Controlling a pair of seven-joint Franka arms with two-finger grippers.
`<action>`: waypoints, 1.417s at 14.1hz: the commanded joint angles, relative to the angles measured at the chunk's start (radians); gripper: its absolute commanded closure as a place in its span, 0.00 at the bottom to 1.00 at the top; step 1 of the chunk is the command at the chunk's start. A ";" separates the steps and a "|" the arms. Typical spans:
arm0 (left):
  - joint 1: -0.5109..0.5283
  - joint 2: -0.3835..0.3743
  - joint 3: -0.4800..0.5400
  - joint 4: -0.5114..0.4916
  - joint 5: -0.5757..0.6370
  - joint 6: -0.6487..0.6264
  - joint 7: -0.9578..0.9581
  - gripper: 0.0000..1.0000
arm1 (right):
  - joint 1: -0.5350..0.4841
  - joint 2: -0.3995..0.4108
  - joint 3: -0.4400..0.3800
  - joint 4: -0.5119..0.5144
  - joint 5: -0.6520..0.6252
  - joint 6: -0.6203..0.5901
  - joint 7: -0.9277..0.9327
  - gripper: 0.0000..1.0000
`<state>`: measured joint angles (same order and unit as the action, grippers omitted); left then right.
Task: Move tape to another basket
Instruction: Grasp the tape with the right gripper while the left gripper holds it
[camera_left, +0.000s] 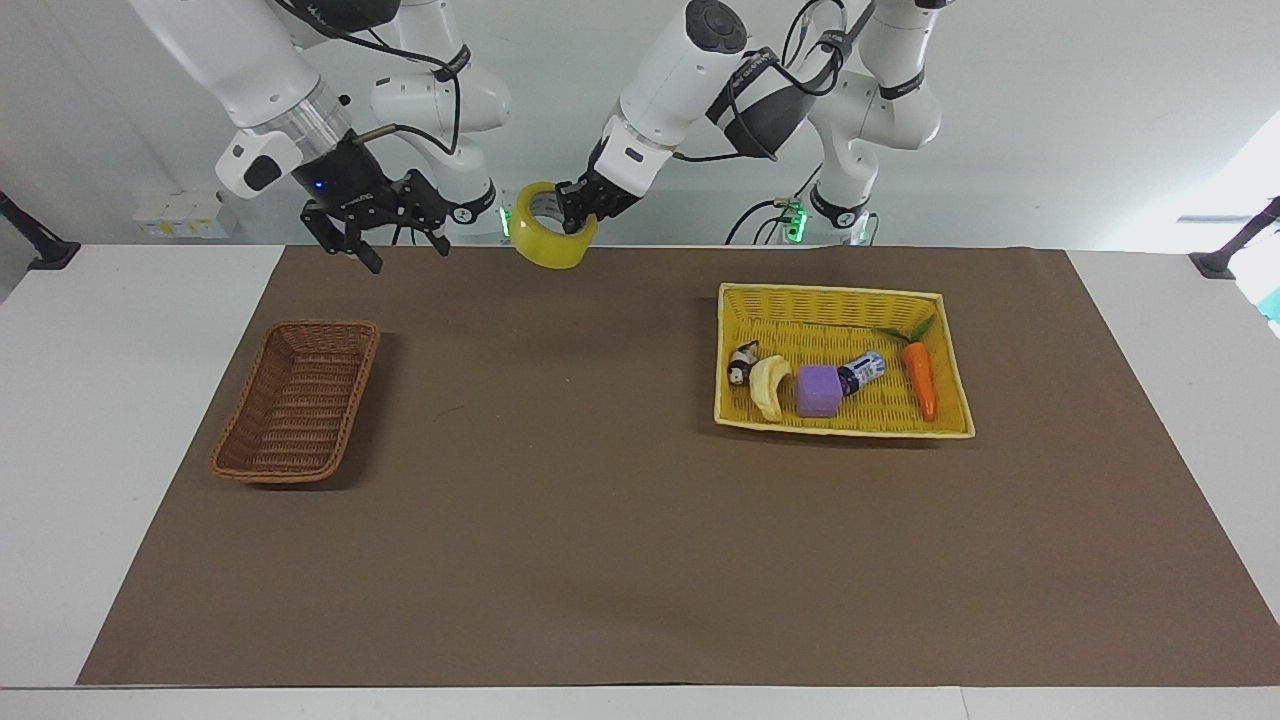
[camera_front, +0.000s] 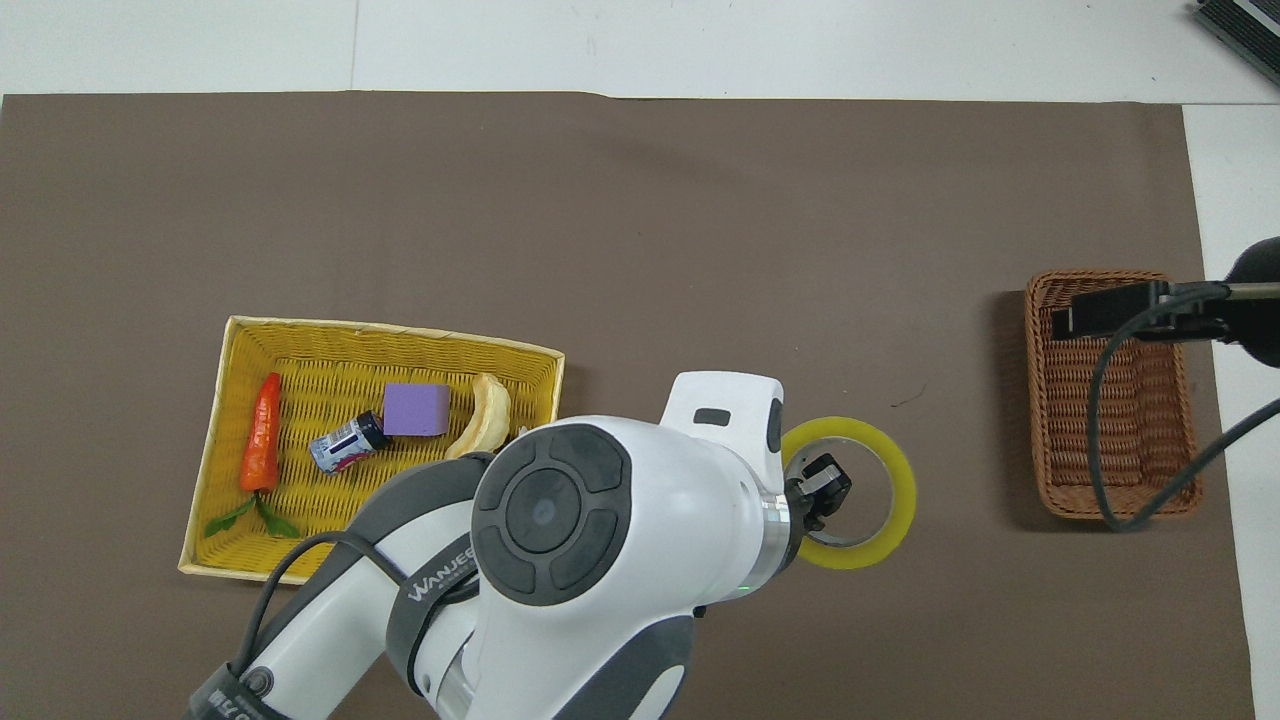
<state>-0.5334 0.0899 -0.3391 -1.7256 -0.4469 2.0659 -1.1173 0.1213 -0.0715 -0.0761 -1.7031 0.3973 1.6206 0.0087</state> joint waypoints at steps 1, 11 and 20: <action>0.003 -0.016 0.006 -0.008 -0.023 -0.015 0.030 1.00 | 0.008 -0.030 0.001 -0.088 0.159 -0.004 -0.029 0.00; 0.004 -0.016 0.011 -0.008 -0.023 -0.021 0.067 1.00 | 0.044 -0.079 0.002 -0.227 0.268 -0.005 -0.134 0.00; 0.030 -0.016 0.014 -0.012 -0.023 -0.026 0.148 1.00 | 0.064 -0.080 0.006 -0.228 0.209 -0.013 -0.127 0.14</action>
<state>-0.5200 0.0901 -0.3259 -1.7280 -0.4469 2.0477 -1.0201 0.1906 -0.1234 -0.0732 -1.8986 0.6290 1.5922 -0.0961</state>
